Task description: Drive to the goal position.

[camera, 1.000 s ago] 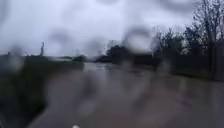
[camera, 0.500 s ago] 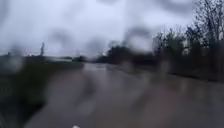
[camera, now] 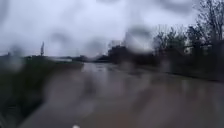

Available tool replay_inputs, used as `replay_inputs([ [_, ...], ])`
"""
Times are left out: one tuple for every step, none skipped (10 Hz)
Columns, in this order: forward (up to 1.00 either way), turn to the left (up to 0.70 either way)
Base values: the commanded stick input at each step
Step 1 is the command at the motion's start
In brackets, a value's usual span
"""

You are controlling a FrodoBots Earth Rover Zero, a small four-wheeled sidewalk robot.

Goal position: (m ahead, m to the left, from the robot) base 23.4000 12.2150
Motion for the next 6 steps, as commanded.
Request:
replay_inputs([
  [0.7, 0.0],
  [0.7, 0.0],
  [0.7, 0.0],
  [0.7, 0.0],
  [0.7, 0.0],
  [0.7, 0.0],
])
